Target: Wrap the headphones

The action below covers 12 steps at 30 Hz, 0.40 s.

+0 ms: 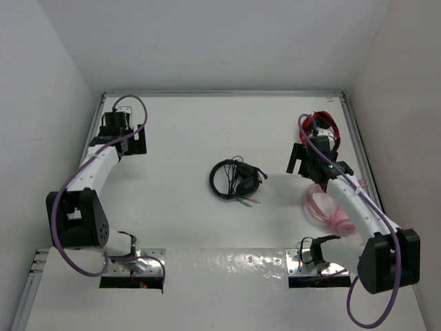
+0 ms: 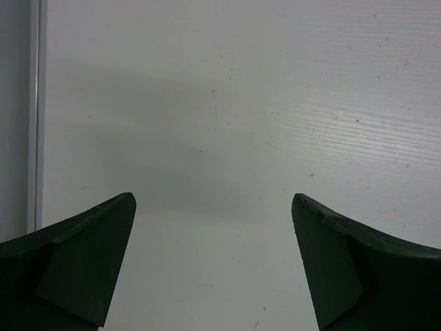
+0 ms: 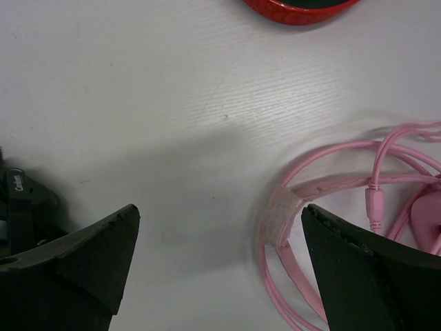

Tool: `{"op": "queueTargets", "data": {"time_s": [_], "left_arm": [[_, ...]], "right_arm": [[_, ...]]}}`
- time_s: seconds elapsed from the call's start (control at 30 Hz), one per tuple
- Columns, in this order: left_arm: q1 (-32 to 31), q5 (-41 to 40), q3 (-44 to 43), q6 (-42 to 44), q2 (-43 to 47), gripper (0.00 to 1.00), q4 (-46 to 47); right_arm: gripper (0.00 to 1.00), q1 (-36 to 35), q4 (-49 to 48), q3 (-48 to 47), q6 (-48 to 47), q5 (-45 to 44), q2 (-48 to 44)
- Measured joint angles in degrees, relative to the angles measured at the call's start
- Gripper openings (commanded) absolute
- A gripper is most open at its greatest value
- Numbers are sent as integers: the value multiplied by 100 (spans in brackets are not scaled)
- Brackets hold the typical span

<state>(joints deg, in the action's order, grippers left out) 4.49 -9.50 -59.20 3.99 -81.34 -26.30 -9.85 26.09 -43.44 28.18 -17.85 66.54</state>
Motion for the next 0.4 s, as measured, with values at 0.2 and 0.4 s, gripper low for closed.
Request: {"op": "queueTargets", "data": {"time_s": [0.2,0.4], "left_arm": [[9,-15,2,-44,2,94,83],[37,81,2,-42,2,94,79]], "right_arm": [[99,0,-190,503,11,-166,-656],[99,0,-354,647,11,-367,-940]]}}
